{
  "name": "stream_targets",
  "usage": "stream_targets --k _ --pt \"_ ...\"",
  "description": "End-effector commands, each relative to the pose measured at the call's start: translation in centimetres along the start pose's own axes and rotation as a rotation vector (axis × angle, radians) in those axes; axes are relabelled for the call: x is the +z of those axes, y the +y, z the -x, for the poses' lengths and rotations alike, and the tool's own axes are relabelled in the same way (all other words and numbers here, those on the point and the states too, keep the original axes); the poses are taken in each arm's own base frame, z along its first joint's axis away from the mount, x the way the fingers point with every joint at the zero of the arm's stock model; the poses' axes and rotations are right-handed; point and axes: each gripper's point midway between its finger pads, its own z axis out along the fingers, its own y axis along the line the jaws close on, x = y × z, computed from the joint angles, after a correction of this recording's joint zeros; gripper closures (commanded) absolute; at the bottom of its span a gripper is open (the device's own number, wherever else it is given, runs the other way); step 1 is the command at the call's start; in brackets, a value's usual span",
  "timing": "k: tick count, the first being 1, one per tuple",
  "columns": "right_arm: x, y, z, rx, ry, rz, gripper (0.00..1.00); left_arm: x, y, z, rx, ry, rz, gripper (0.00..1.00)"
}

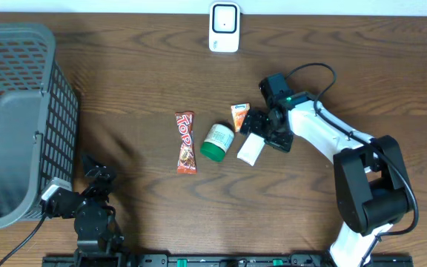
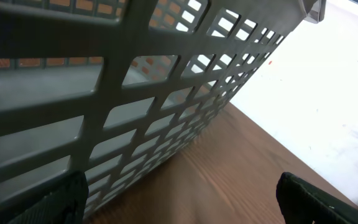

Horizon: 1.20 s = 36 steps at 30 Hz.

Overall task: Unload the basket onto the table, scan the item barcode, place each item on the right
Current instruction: 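Grasp the Panadol box with the right gripper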

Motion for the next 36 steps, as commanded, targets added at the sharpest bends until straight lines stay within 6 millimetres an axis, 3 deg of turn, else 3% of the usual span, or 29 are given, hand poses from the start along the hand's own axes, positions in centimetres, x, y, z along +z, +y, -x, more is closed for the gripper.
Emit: stream_targets --k 1,15,27,36 --pt "0.8 -0.4 0.5 0.009 -0.014 -0.036 0.07 0.1 0.9 -0.8 0.02 0.012 0.033 0.03" --pt "3.8 -2.0 -0.7 -0.108 0.043 -0.128 0.07 0.1 0.9 -0.8 0.021 0.011 0.034 0.03" --pt "4.0 -3.1 -0.7 -0.135 0.038 -0.186 0.18 0.1 0.9 -0.8 0.021 0.011 0.034 0.03" --pt "5.1 -4.0 -1.2 -0.127 0.061 -0.217 0.19 0.1 0.9 -0.8 0.021 0.011 0.034 0.03"
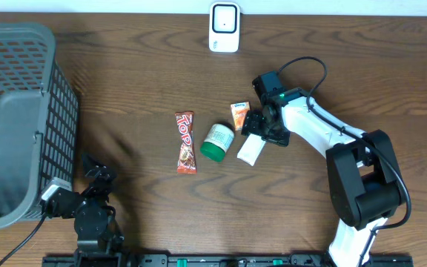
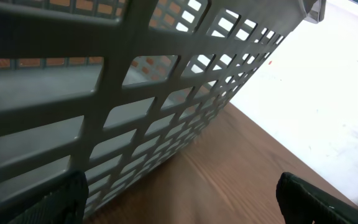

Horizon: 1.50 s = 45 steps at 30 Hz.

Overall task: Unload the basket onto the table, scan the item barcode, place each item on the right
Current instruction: 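Grasp the Panadol box with the right gripper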

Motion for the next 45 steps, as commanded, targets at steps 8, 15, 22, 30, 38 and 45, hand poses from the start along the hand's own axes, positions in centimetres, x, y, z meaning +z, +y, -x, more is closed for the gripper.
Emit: stream_targets --k 8,15,22,30,38,45 --pt "6.6 -3.7 -3.5 -0.005 0.146 -0.149 0.23 0.1 0.9 -0.8 0.021 0.012 0.034 0.03" --pt "6.5 -2.4 -4.2 0.003 0.192 -0.079 0.32 0.1 0.9 -0.8 0.021 0.011 0.034 0.03" --pt "6.4 -1.6 -5.7 0.03 0.228 -0.078 0.16 0.1 0.9 -0.8 0.021 0.011 0.034 0.03" --pt "6.4 -1.7 -6.7 0.111 0.222 -0.141 0.22 0.1 0.9 -0.8 0.021 0.011 0.034 0.03" --pt "6.3 -2.0 -7.1 0.132 0.234 -0.162 0.42 0.1 0.9 -0.8 0.02 0.011 0.034 0.03" --pt "6.2 -1.9 -7.2 0.133 0.239 -0.154 0.54 0.1 0.9 -0.8 0.02 0.011 0.034 0.03"
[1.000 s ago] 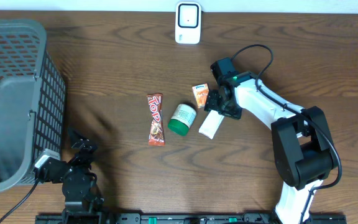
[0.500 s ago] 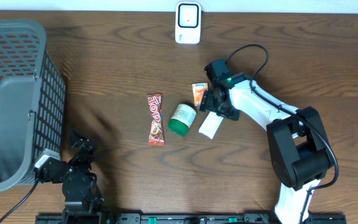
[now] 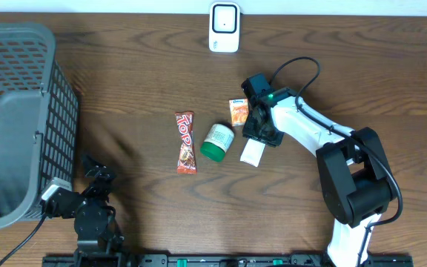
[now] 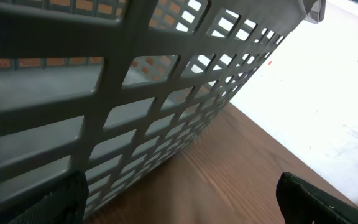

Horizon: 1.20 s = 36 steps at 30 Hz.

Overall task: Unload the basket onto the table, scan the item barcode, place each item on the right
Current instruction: 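Grasp the Panadol box with the right gripper, then lift the Panadol box and pull it rightward with the right gripper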

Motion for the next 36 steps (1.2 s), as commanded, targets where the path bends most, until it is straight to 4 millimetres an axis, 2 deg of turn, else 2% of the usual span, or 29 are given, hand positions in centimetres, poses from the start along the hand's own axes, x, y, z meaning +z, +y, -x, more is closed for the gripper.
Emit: stream_targets --k 1,4,8,12,28,36 --pt "5.5 -2.0 -6.3 0.022 0.256 -0.063 0.55 0.1 0.9 -0.8 0.021 0.011 0.034 0.03" --pt "5.3 -1.4 -6.9 0.032 0.297 -0.022 0.59 0.1 0.9 -0.8 0.02 0.011 0.034 0.03" --pt "4.6 0.0 -7.5 0.062 0.381 0.067 0.6 0.1 0.9 -0.8 0.02 0.011 0.034 0.03" --pt "4.1 0.3 -7.6 0.127 0.436 0.109 0.65 0.1 0.9 -0.8 0.02 0.012 0.034 0.03" --pt "3.2 -3.9 -7.3 0.402 0.532 -0.019 0.76 0.1 0.9 -0.8 0.021 0.011 0.034 0.03" --pt "3.6 -6.3 -5.1 0.607 0.477 -0.087 0.8 0.1 0.9 -0.8 0.021 0.011 0.034 0.03"
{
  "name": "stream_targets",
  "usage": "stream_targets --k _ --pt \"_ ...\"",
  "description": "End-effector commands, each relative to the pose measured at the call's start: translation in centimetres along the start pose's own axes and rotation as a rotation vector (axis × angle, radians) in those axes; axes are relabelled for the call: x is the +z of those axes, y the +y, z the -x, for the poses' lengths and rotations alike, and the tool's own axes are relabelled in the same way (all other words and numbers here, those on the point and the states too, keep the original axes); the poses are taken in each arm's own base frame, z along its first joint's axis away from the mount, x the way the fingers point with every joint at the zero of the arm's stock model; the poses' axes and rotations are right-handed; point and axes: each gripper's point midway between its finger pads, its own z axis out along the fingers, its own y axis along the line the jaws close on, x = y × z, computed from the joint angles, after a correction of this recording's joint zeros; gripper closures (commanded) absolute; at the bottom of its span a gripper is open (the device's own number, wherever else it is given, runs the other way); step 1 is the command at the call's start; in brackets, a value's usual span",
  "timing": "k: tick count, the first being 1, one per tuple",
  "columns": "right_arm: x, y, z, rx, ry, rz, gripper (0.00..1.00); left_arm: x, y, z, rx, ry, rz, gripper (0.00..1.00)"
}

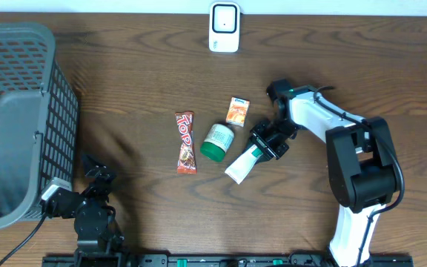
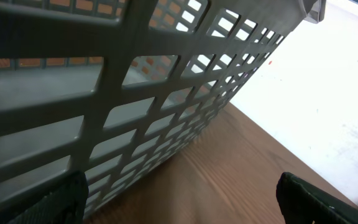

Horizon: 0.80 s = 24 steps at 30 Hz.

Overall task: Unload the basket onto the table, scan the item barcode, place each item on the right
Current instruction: 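Lift the Panadol box and pull it rightward with the right gripper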

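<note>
A white tube [image 1: 241, 164] with a green end lies slanted right of centre, and my right gripper [image 1: 267, 141] is shut on that green end. The white barcode scanner [image 1: 224, 27] stands at the table's far edge, well away from the tube. A small orange packet [image 1: 237, 111], a green-lidded jar [image 1: 217, 141] and a red candy bar [image 1: 185, 142] lie to the left of the tube. My left gripper [image 2: 182, 202] is parked at the front left, open, with nothing between its fingers [image 2: 55, 199].
A large grey mesh basket [image 1: 21, 119] fills the left side of the table, and its wall [image 2: 135, 106] stands close in front of the left wrist camera. The right arm's cable loops above its wrist.
My right gripper has moved from beside the orange packet toward the front and now holds the white tube by its end. The tube has turned and shifted toward the front left. The left arm is unchanged.
My right gripper stood just right of the orange packet and over the top of the white tube. It then sat a little further left at each moment, nudging the packet. Now it is shut on the tube, which lies slanted further forward. The left arm stayed parked.
</note>
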Motion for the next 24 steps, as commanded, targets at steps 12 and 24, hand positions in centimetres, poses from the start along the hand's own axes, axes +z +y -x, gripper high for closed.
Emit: stream_targets --k 12,24 --pt "0.7 -4.5 7.6 0.522 -0.232 -0.073 0.75 0.1 0.9 -0.8 0.02 0.012 0.034 0.03" --pt "-4.3 -3.7 9.2 0.62 -0.366 0.059 0.71 0.1 0.9 -0.8 0.02 0.011 0.034 0.03"
